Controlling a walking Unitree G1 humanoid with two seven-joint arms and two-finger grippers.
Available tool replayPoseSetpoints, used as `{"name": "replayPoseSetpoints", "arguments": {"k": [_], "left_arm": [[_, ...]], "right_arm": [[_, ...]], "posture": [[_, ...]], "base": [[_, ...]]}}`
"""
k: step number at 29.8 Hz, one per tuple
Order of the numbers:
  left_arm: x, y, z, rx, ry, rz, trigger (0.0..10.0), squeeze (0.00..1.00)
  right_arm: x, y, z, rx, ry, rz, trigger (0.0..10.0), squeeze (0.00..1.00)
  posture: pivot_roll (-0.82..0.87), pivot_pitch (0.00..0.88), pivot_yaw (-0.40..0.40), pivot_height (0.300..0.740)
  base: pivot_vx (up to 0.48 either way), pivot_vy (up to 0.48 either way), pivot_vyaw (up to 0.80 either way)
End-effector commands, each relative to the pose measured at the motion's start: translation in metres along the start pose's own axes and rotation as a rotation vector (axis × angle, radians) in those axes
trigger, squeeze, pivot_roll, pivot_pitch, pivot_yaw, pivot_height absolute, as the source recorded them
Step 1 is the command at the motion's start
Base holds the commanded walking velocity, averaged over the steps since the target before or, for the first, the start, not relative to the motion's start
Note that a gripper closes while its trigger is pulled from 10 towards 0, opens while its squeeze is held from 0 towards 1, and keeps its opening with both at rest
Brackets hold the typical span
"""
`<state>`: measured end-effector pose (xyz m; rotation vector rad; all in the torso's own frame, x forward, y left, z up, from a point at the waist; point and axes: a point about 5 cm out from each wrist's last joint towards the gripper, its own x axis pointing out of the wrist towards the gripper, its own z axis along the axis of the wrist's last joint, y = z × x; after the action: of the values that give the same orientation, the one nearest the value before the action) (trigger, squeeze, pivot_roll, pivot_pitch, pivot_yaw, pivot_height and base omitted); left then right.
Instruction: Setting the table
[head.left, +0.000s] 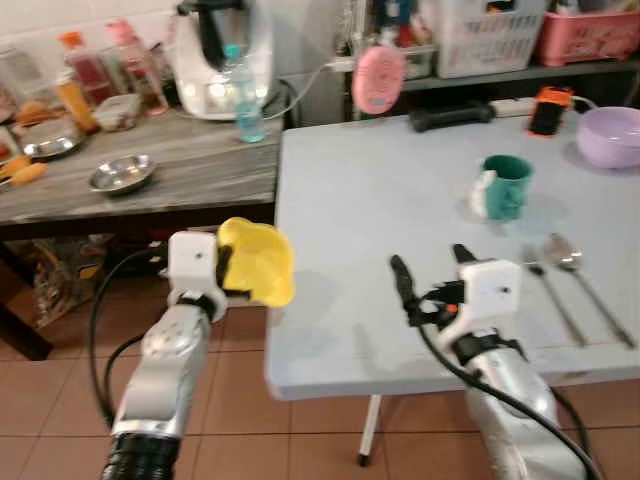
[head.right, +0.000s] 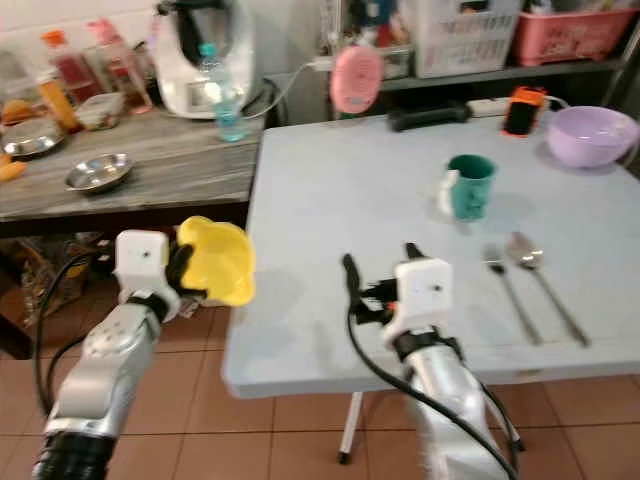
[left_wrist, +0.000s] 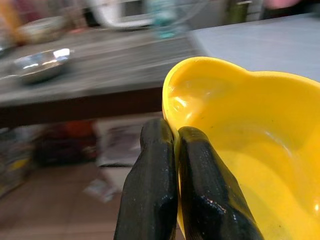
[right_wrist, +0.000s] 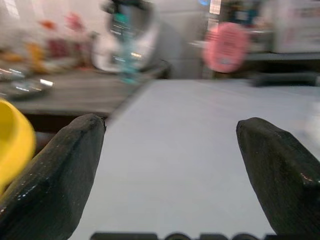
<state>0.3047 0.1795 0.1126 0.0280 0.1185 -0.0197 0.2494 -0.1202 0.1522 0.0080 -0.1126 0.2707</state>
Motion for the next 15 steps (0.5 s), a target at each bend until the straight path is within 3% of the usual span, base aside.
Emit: {"name": "replayPoseSetpoints", "arguments": {"k": [1, 15], "left_arm": [[0.0034, -0.0056, 0.0074, 0.001, -0.028, -0.012, 10.0, 0.00], [0.0132, 0.0009, 0.0145, 0.026, -0.040, 0.018, 10.0, 0.00]], "right_arm": [[0.0012, -0.0067, 0.0017, -0.020, -0.008, -0.022, 10.0, 0.00], [0.0056, -0.0043, 0.0014, -0.028, -0.021, -0.015, 10.0, 0.00]], "posture": [[-0.04, 0.000, 0.113, 0.740], [-0.04, 0.000, 0.113, 0.740]], "base": [[0.000, 0.480, 0.00], [0.000, 0.480, 0.00]]}}
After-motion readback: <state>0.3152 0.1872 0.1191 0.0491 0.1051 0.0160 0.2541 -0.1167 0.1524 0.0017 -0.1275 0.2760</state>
